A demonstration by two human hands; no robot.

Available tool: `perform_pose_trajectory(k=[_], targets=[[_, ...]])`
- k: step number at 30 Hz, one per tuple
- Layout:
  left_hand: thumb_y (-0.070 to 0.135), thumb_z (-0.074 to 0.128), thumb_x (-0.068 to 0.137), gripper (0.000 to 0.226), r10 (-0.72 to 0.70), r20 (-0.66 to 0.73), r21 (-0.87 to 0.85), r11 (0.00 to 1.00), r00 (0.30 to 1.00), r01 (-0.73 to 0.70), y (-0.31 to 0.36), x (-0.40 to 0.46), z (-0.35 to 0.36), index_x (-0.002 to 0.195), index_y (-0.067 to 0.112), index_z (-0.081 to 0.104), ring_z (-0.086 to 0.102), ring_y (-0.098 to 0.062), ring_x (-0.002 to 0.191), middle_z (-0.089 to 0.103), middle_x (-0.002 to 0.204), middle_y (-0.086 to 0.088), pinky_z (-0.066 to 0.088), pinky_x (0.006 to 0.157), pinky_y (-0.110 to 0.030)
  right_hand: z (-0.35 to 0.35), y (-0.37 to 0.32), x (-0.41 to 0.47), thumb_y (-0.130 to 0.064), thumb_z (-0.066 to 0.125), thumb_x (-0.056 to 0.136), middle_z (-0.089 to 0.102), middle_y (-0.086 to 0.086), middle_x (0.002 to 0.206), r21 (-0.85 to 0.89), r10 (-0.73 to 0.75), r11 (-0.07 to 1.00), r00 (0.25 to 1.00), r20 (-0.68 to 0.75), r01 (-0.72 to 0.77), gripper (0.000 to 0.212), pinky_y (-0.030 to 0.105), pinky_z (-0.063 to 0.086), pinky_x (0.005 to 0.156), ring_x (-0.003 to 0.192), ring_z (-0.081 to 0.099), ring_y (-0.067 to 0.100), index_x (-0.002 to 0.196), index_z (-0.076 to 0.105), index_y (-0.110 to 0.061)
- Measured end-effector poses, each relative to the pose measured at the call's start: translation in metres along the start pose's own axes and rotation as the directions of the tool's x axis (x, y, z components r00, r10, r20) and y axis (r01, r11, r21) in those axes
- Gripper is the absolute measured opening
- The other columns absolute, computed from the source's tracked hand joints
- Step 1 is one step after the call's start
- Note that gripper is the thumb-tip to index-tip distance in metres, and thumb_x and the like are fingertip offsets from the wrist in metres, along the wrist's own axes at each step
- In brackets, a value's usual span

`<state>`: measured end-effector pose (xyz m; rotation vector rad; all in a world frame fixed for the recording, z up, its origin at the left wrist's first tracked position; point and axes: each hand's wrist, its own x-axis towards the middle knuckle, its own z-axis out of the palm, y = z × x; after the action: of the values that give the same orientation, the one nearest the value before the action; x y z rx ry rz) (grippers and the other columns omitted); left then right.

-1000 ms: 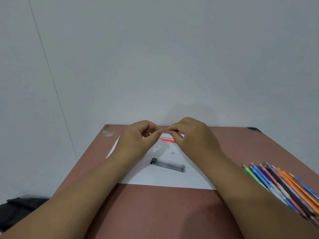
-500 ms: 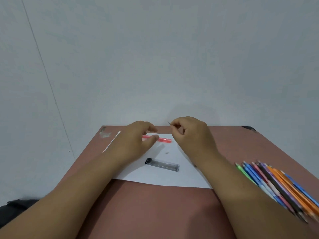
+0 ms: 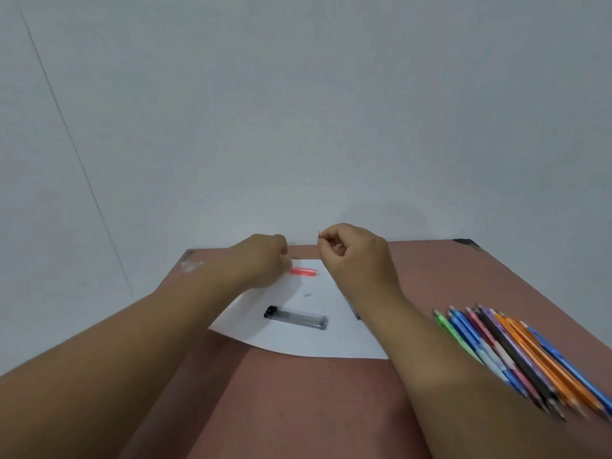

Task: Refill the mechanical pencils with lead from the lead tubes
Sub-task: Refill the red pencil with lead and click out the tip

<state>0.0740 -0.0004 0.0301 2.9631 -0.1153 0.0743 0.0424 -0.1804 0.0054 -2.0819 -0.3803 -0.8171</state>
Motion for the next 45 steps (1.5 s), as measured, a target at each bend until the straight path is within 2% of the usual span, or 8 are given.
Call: perform_pose_trajectory(k=[4, 12, 18, 22, 25, 30, 39, 45], targets=[[0.051, 0.047, 0.101, 0.04, 0.042, 0.04, 0.102, 0.994, 0.998, -0.046, 0.002, 0.004, 0.009, 0.132, 0.026, 0.052, 0.052, -0.021, 0.093, 0.053, 0.105, 0.002, 0.043, 0.08, -0.033, 0.0, 0.001, 0.001, -0.017, 0.066, 0.091, 0.067, -0.013, 0.075, 0.005, 0.008, 1.0, 1.0, -0.004, -0.008, 0.01, 0.029, 0.054, 0.069, 0.073, 0.062, 0.008, 0.09, 0.075, -0.021], [0.037, 0.048, 0.103, 0.019, 0.184, -0.222, 0.154, 0.976, 0.957, -0.152, -0.013, -0.004, 0.032, 0.107, 0.026, 0.062, 0.051, -0.021, 0.102, 0.058, 0.103, 0.004, 0.046, 0.076, -0.036, -0.002, 0.0, 0.001, -0.019, 0.065, 0.092, 0.072, -0.013, 0.082, 0.057, 0.06, 0.997, 0.998, -0.006, -0.06, 0.01, 0.035, 0.057, 0.073, 0.078, 0.067, 0.008, 0.09, 0.074, -0.022], [0.029, 0.045, 0.106, 0.017, 0.141, -0.44, 0.034, 0.99, 0.887, -0.14, -0.028, -0.012, 0.042, 0.105, 0.023, 0.061, 0.049, -0.018, 0.094, 0.06, 0.096, 0.008, 0.032, 0.059, -0.027, -0.006, -0.007, 0.002, -0.024, 0.067, 0.093, 0.068, -0.023, 0.082, 0.217, 0.209, 0.953, 0.978, 0.028, -0.21, 0.011, 0.041, 0.061, 0.064, 0.08, 0.064, 0.001, 0.085, 0.073, -0.028], [0.023, 0.051, 0.104, 0.011, 0.142, -0.544, -0.068, 0.975, 0.827, -0.212, -0.029, -0.012, 0.046, 0.101, 0.02, 0.061, 0.051, -0.018, 0.088, 0.056, 0.088, 0.011, 0.045, 0.066, -0.037, -0.009, -0.018, 0.002, -0.025, 0.07, 0.092, 0.069, -0.024, 0.08, 0.371, 0.289, 0.885, 0.957, 0.038, -0.282, 0.01, 0.032, 0.056, 0.063, 0.075, 0.066, 0.002, 0.084, 0.073, -0.03], [0.012, 0.052, 0.102, 0.011, 0.149, -0.611, -0.163, 0.938, 0.778, -0.307, -0.03, -0.013, 0.045, 0.099, 0.018, 0.06, 0.049, -0.015, 0.083, 0.055, 0.087, 0.01, 0.044, 0.067, -0.032, -0.011, -0.03, 0.002, -0.022, 0.072, 0.091, 0.073, -0.016, 0.082, 0.494, 0.305, 0.822, 0.952, 0.043, -0.285, 0.01, 0.029, 0.052, 0.065, 0.079, 0.071, 0.015, 0.084, 0.074, -0.029], [0.016, 0.05, 0.105, 0.012, 0.098, -0.689, -0.323, 0.846, 0.718, -0.425, -0.027, -0.021, 0.04, 0.1, 0.018, 0.06, 0.051, -0.005, 0.083, 0.054, 0.086, 0.013, 0.038, 0.071, -0.01, -0.015, -0.05, -0.002, -0.007, 0.069, 0.092, 0.076, 0.003, 0.086, 0.651, 0.233, 0.729, 0.971, 0.053, -0.211, 0.007, 0.038, 0.062, 0.084, 0.081, 0.076, 0.019, 0.091, 0.072, -0.012], [0.028, 0.042, 0.103, 0.011, 0.137, -0.763, -0.357, 0.725, 0.632, -0.589, -0.025, -0.022, 0.039, 0.106, 0.033, 0.051, 0.062, -0.013, 0.093, 0.057, 0.099, 0.012, 0.048, 0.081, -0.02, -0.011, -0.065, -0.015, -0.013, 0.064, 0.099, 0.078, -0.002, 0.09, 0.603, 0.027, 0.797, 1.0, 0.009, -0.027, 0.006, 0.046, 0.06, 0.085, 0.092, 0.075, 0.015, 0.099, 0.066, -0.019], [0.012, 0.049, 0.102, 0.013, 0.173, -0.815, -0.279, 0.719, 0.553, -0.636, -0.026, -0.019, 0.039, 0.109, 0.021, 0.054, 0.055, -0.004, 0.099, 0.055, 0.102, 0.011, 0.047, 0.084, -0.019, -0.01, -0.065, -0.015, -0.017, 0.062, 0.1, 0.079, -0.003, 0.088, 0.594, 0.028, 0.804, 1.0, 0.001, -0.023, 0.006, 0.051, 0.059, 0.086, 0.091, 0.076, 0.015, 0.101, 0.065, -0.022]])
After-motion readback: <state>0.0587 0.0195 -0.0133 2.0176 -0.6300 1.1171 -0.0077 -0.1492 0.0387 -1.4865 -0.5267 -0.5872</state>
